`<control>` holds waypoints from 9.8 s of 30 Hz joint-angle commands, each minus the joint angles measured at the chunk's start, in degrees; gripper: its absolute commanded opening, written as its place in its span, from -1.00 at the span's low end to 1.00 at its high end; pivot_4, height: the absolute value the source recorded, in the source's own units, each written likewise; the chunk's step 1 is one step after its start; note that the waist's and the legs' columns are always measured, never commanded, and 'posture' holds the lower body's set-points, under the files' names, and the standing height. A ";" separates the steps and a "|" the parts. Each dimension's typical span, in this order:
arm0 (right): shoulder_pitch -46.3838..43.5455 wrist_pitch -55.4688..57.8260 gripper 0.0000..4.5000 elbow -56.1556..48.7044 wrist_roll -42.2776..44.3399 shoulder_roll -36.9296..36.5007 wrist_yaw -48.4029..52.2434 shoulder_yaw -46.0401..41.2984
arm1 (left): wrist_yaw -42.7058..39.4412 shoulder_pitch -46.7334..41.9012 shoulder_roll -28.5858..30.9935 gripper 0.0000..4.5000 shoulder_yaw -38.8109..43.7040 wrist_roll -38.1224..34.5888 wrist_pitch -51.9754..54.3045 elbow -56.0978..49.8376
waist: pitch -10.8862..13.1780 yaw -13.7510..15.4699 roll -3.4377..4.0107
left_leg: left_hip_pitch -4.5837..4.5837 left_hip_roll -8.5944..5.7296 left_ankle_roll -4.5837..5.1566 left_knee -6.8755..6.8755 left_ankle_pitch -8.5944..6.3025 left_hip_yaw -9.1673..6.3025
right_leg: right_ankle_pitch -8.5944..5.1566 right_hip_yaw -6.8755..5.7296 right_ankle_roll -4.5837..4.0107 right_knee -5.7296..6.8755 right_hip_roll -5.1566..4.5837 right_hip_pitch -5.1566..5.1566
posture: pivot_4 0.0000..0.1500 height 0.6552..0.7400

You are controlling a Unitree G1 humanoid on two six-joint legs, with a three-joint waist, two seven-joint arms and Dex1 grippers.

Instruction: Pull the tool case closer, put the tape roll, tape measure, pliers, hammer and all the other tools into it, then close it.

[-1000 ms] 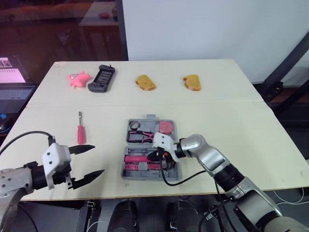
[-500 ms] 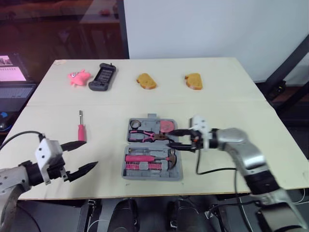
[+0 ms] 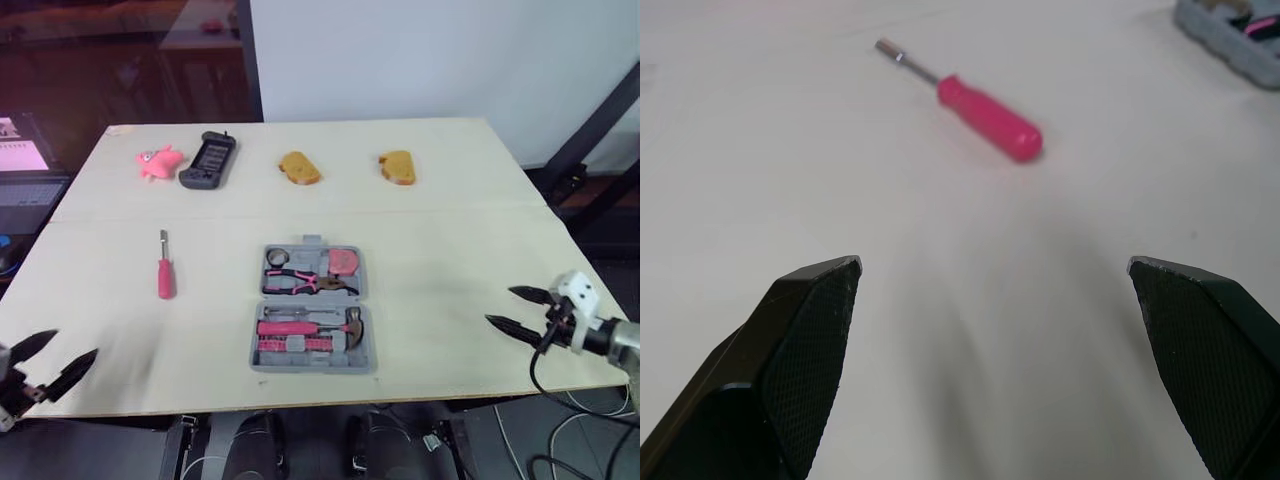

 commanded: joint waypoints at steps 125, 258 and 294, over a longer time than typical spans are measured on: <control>-14.26 60.59 1.00 -71.41 28.50 -10.82 -8.39 11.85 | -17.00 -54.18 26.57 -0.80 -57.71 9.37 48.42 -43.91 | 0.50 1.82 -0.41 | -0.44 -0.15 0.06 0.25 0.03 -0.01 | 0.27 0.06 0.42 0.09 0.11 -0.01 | 1.00 0.50; -10.92 59.24 1.00 -74.76 32.26 -18.77 -12.65 11.36 | -0.08 -35.35 -6.98 -0.98 -68.53 24.21 16.21 -21.10 | 0.41 1.90 -0.28 | -0.45 -0.12 0.53 1.14 -0.24 -0.20 | 0.21 0.13 0.58 0.21 0.07 0.39 | 1.00 0.50; -15.75 11.71 -0.99 -25.12 -13.09 3.44 -5.77 33.17 | -2.16 -46.11 -4.53 -1.00 -46.52 21.57 -3.32 13.74 | 0.30 1.73 -0.11 | -0.52 -0.13 0.49 1.19 -0.21 0.15 | 0.28 0.05 0.71 0.30 0.09 0.31 | 1.00 0.50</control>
